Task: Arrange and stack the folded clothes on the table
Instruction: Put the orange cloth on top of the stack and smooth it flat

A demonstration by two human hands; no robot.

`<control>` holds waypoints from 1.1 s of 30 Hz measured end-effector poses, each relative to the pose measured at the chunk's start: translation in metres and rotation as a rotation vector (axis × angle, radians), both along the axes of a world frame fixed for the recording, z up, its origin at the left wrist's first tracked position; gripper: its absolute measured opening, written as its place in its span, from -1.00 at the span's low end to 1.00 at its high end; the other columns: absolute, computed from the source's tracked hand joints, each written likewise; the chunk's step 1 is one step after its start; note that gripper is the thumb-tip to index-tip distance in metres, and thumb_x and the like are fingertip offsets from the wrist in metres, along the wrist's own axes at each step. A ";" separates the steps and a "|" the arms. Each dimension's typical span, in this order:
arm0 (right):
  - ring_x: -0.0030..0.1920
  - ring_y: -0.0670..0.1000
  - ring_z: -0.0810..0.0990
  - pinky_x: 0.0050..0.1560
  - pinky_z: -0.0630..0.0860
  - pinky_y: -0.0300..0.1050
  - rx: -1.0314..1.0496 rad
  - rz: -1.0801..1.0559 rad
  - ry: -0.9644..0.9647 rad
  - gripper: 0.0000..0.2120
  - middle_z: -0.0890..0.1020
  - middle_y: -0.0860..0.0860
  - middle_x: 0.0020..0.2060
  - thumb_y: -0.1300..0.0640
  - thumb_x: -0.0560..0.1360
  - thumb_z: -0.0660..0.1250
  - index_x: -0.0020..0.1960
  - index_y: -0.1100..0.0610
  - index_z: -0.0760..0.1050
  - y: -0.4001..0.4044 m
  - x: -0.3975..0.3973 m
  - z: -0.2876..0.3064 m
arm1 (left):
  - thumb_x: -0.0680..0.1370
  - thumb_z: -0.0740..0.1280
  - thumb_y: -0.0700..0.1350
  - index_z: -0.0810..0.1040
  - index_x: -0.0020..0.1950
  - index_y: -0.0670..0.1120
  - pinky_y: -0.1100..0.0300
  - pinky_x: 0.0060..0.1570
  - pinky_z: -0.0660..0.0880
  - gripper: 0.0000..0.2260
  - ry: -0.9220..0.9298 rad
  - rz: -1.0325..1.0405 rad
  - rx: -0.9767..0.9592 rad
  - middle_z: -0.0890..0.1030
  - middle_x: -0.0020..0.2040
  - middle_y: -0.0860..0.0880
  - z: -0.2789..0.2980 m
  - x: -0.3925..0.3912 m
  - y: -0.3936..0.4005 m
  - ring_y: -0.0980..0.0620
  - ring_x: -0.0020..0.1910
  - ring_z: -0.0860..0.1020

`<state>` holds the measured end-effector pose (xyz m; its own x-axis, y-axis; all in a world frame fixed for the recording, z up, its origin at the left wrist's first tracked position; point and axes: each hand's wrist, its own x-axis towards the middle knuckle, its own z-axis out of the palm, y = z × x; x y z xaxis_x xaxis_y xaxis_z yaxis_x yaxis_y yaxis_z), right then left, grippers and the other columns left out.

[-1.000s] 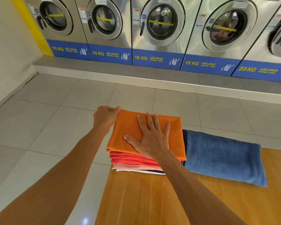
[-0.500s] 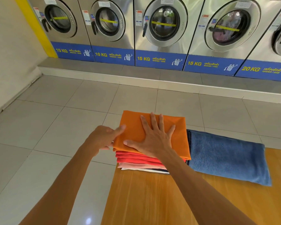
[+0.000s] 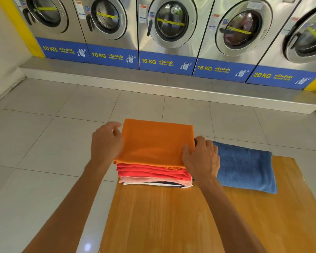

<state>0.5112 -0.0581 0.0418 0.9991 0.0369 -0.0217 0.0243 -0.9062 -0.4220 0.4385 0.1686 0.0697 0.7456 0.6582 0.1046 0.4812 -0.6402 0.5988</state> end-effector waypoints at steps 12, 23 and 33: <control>-0.50 -0.05 0.53 -0.38 0.43 -0.14 0.740 -0.074 0.722 -0.63 0.63 -0.01 -0.42 -0.13 0.55 0.37 -0.11 0.20 0.52 -0.045 -0.004 -0.001 | 0.57 -0.27 0.31 -0.12 0.59 0.13 -0.24 0.47 -0.23 -0.39 0.375 -0.473 0.361 -0.24 0.60 -0.09 -0.072 0.045 -0.089 -0.14 0.57 -0.24; -0.18 0.06 0.74 -0.18 0.71 0.04 0.586 -0.083 0.470 -0.48 0.73 0.08 -0.17 -0.30 0.51 0.28 -0.04 0.18 0.61 -0.038 0.059 0.009 | 0.47 -0.30 0.45 -0.19 0.57 0.18 -0.25 0.43 -0.31 -0.28 0.413 -0.492 0.337 -0.28 0.59 -0.02 -0.069 0.043 -0.084 -0.11 0.55 -0.30; -0.29 0.15 0.73 -0.23 0.68 0.23 0.575 -0.233 0.236 -0.77 0.68 0.09 -0.34 0.11 0.57 0.23 -0.20 0.17 0.53 -0.021 0.104 -0.029 | 0.52 -0.28 0.36 -0.08 0.58 0.16 -0.16 0.42 -0.36 -0.35 0.342 -0.472 0.157 -0.19 0.61 0.00 -0.064 0.044 -0.082 -0.06 0.57 -0.26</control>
<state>0.6151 -0.0793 0.0127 0.9531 -0.1086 -0.2826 -0.2977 -0.5057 -0.8097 0.4822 0.0866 0.0053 0.9620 0.2436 -0.1230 0.2715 -0.8999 0.3412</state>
